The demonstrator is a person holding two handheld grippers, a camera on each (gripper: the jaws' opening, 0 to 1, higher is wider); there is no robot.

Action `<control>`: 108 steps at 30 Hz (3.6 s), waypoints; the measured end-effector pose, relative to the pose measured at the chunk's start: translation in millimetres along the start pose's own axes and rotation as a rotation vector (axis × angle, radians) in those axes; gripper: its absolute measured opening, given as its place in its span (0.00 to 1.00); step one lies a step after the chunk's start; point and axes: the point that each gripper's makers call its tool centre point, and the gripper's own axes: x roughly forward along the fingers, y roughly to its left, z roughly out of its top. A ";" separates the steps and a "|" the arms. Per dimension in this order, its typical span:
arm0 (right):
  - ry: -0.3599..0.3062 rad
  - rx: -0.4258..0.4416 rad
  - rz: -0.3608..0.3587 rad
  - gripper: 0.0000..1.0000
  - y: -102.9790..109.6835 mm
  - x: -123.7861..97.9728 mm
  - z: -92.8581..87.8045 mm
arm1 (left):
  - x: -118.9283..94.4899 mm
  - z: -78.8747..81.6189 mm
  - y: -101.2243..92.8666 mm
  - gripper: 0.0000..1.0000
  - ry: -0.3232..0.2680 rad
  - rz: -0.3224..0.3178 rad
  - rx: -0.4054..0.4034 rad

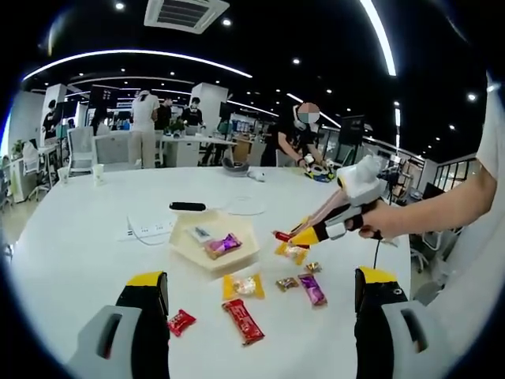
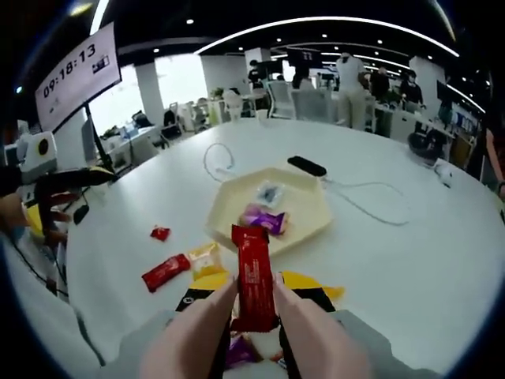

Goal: Place the target food into the container with the food tongs after gripping and lifting it, then release it inside without dropping or visibly crushing the food.

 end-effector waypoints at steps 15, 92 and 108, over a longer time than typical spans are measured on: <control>-0.033 0.049 0.013 0.22 -5.3 -2.9 8.6 | 8.9 2.7 -1.8 0.99 0.015 -0.013 0.012; -0.182 0.030 -0.029 0.21 -19.4 -11.4 95.2 | -10.0 8.9 -28.3 0.99 -0.005 0.000 0.040; -0.164 0.013 -0.020 0.22 -9.0 4.5 106.8 | -3.2 15.9 -24.7 0.98 -0.033 -0.017 0.060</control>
